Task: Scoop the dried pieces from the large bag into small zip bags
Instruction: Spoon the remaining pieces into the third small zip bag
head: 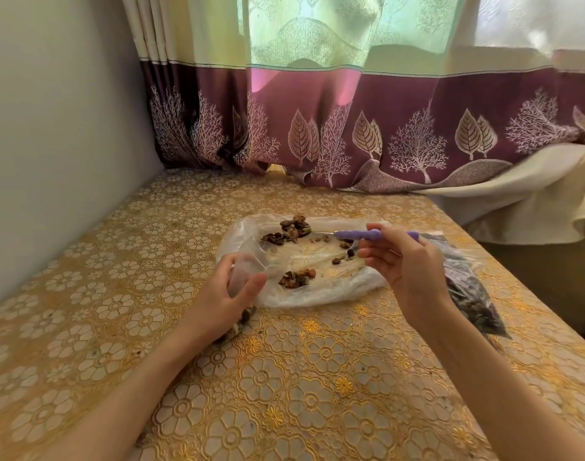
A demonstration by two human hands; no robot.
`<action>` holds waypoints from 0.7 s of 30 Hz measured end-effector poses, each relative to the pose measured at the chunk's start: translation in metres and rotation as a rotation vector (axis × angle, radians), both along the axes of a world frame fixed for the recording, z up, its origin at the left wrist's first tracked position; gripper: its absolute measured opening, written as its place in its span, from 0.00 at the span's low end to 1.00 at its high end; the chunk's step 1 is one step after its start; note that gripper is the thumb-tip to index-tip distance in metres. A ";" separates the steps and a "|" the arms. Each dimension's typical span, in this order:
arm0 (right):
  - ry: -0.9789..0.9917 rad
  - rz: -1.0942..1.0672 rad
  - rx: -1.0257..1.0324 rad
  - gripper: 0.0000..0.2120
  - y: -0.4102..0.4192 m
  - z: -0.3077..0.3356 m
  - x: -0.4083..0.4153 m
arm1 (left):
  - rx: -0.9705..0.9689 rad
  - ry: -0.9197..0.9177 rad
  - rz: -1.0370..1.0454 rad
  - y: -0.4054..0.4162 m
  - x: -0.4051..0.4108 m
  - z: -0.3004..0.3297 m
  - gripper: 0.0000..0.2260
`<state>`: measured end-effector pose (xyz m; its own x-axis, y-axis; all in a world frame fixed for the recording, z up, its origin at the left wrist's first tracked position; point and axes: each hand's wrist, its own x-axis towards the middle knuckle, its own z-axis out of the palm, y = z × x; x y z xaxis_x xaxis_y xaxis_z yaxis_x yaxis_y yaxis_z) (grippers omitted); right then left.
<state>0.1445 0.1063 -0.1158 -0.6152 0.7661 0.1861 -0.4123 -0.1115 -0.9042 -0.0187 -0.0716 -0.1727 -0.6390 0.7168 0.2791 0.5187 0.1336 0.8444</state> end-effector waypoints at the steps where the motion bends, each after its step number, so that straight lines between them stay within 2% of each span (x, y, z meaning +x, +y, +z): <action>1: 0.002 0.023 0.007 0.09 -0.003 0.003 0.001 | 0.010 -0.006 0.002 0.000 0.000 0.000 0.42; 7: -0.021 0.199 0.215 0.10 -0.022 0.009 0.004 | 0.048 -0.030 0.007 0.000 0.000 -0.001 0.39; 12: -0.079 0.210 0.451 0.09 -0.025 0.007 0.004 | 0.055 -0.047 -0.011 0.001 0.000 0.000 0.33; 16: -0.061 0.220 0.439 0.10 -0.020 0.006 0.004 | 0.080 -0.051 0.003 0.001 0.000 -0.001 0.25; 21: -0.014 0.140 0.285 0.09 -0.006 0.001 0.003 | 0.059 -0.029 -0.001 0.000 -0.001 -0.001 0.37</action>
<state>0.1477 0.1005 -0.1149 -0.7152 0.5917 0.3721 -0.3985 0.0922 -0.9125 -0.0200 -0.0713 -0.1736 -0.6463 0.7006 0.3024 0.4943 0.0825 0.8653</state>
